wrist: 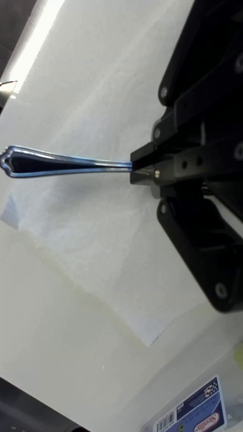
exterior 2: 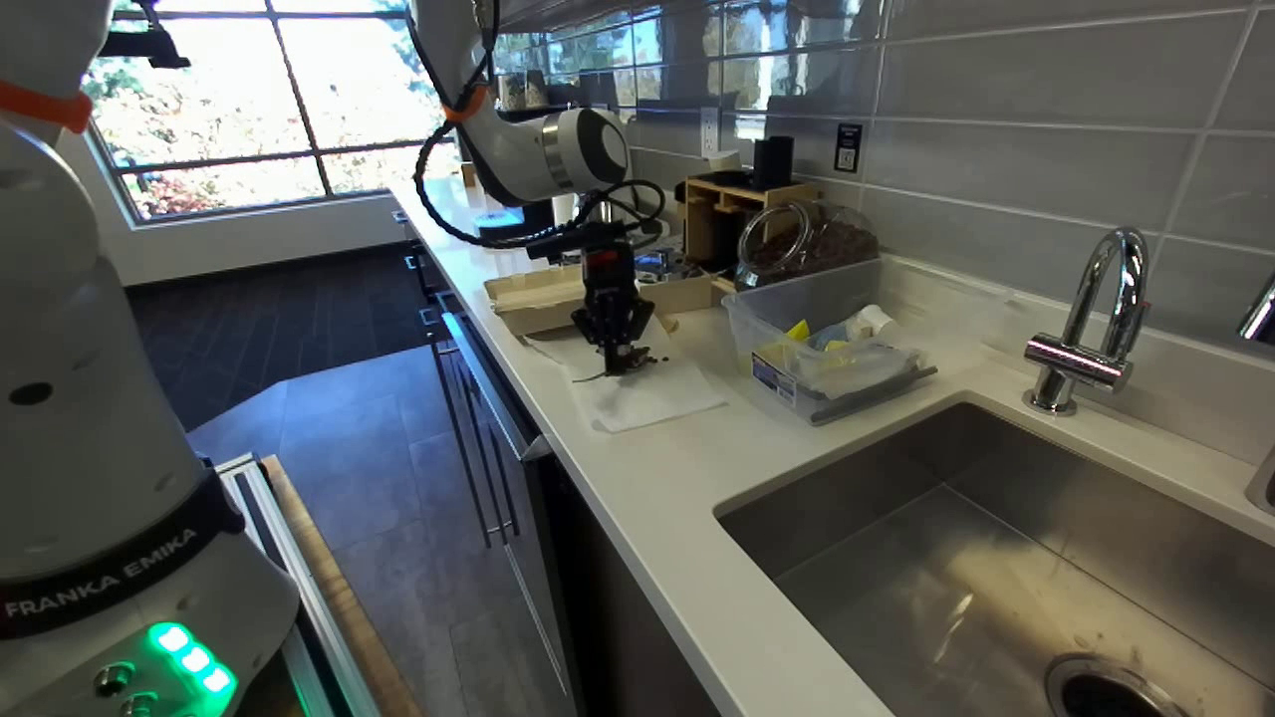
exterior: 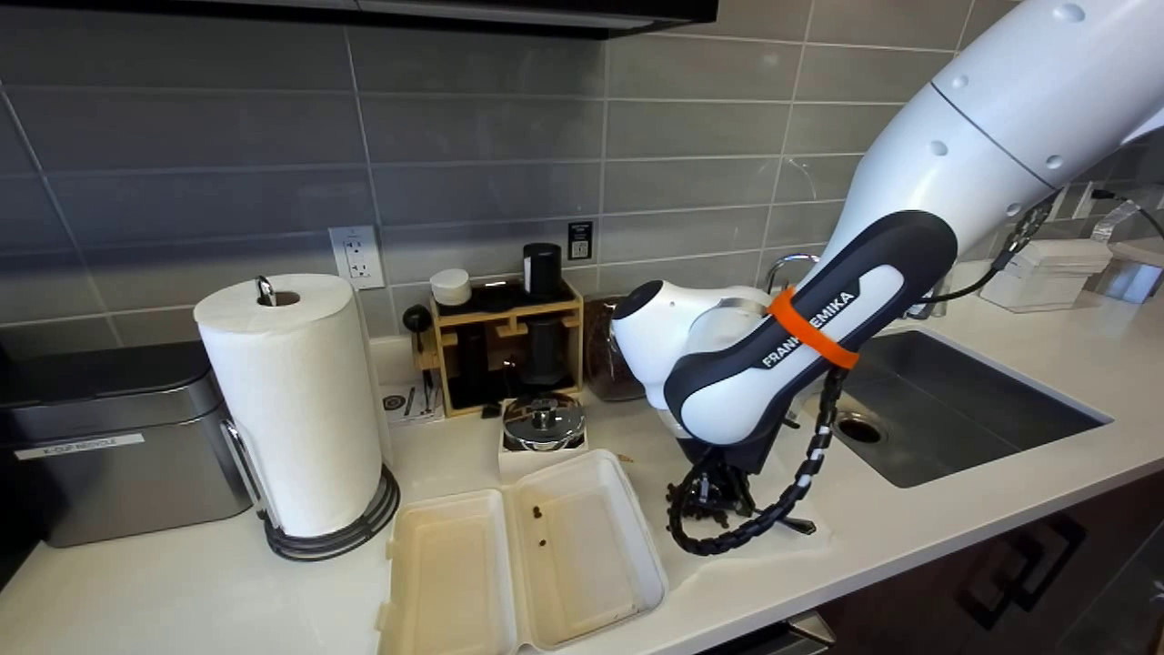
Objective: Use the silver spoon to put the coffee beans from the napkin into the food pack.
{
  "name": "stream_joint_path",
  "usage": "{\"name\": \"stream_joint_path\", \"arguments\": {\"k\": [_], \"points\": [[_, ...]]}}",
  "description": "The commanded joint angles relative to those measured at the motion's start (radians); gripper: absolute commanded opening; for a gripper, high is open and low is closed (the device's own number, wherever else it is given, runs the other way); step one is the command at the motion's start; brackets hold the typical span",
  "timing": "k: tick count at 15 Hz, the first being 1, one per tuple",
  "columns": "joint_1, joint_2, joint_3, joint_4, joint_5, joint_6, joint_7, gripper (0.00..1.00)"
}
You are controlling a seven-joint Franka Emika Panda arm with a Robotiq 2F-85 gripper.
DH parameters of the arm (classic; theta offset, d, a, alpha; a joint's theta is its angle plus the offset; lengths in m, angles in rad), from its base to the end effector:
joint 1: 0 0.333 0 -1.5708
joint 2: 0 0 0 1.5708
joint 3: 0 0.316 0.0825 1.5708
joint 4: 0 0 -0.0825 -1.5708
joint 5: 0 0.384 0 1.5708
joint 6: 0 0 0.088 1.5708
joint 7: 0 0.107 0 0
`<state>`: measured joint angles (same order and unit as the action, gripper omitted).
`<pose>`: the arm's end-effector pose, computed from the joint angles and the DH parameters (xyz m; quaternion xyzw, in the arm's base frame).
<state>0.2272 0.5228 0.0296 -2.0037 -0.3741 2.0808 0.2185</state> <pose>0.5407 0.1232 0.1670 0.9570 0.1424 -0.1795 0.1780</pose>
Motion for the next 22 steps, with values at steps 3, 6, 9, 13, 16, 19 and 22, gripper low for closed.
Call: {"name": "stream_joint_path", "arguments": {"k": [3,6,9,13,16,19,22], "points": [[-0.004,0.032,0.016,0.042,0.017,-0.039,-0.057,0.02],[-0.013,0.032,0.023,0.046,0.033,-0.035,-0.092,0.02],[-0.021,0.024,0.025,0.043,0.043,-0.031,-0.113,0.02],[-0.049,0.013,0.031,0.041,0.086,-0.021,-0.168,0.02],[-0.077,0.009,0.038,0.046,0.136,-0.017,-0.218,0.02],[-0.107,0.007,0.046,0.052,0.19,-0.016,-0.273,0.02],[-0.134,0.0,0.059,0.049,0.241,-0.015,-0.333,0.02]]}}
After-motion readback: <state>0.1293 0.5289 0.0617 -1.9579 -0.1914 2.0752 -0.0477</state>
